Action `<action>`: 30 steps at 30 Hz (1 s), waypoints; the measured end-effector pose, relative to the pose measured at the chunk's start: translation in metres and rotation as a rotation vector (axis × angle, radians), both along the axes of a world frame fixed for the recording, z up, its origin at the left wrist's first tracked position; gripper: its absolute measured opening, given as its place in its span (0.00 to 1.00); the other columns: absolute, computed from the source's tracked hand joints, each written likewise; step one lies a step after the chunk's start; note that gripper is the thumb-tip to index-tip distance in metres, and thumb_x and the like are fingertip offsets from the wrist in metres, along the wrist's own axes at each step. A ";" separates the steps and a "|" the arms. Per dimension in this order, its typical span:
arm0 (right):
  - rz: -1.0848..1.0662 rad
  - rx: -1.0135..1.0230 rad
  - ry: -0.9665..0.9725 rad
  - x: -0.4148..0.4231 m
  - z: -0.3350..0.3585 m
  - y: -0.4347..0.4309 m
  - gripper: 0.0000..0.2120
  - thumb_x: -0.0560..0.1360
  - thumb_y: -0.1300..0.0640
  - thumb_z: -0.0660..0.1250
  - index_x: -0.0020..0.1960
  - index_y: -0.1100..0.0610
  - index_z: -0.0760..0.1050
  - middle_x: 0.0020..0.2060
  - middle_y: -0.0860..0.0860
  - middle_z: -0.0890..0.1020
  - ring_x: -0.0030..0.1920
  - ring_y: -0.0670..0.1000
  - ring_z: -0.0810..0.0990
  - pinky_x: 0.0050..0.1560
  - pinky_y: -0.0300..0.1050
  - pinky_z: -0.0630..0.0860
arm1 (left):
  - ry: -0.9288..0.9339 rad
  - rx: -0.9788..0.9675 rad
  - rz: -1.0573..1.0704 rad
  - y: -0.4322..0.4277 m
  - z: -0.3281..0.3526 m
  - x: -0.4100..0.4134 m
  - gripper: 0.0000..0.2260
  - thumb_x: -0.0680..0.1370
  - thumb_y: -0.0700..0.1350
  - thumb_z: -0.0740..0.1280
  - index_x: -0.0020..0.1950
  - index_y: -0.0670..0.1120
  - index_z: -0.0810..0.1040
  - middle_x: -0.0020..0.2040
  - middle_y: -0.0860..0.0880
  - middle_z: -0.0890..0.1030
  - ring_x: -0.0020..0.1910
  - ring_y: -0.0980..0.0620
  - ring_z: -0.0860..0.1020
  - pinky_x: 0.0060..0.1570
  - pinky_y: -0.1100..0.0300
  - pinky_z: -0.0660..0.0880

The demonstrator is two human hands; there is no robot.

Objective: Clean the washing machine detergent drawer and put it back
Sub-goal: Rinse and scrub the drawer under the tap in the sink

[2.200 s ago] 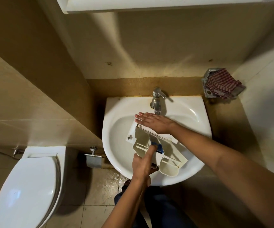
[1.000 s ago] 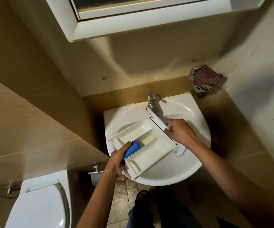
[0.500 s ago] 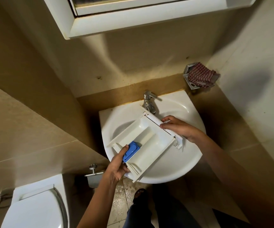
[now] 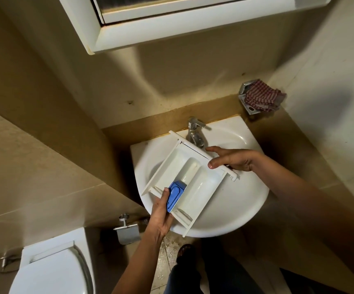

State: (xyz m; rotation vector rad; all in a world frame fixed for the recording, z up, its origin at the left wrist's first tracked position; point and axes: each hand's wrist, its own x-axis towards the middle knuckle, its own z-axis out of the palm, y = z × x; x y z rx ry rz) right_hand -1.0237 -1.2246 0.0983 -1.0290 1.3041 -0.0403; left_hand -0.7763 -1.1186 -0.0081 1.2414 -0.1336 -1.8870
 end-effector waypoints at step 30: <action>1.093 -0.659 0.863 0.064 0.119 -0.017 0.53 0.50 0.38 0.75 0.70 0.43 0.55 0.60 0.56 0.63 0.56 0.55 0.60 0.53 0.48 0.60 | -0.861 -0.767 -0.663 -0.053 0.102 0.070 0.53 0.60 0.53 0.79 0.77 0.60 0.51 0.74 0.66 0.56 0.73 0.68 0.57 0.71 0.65 0.57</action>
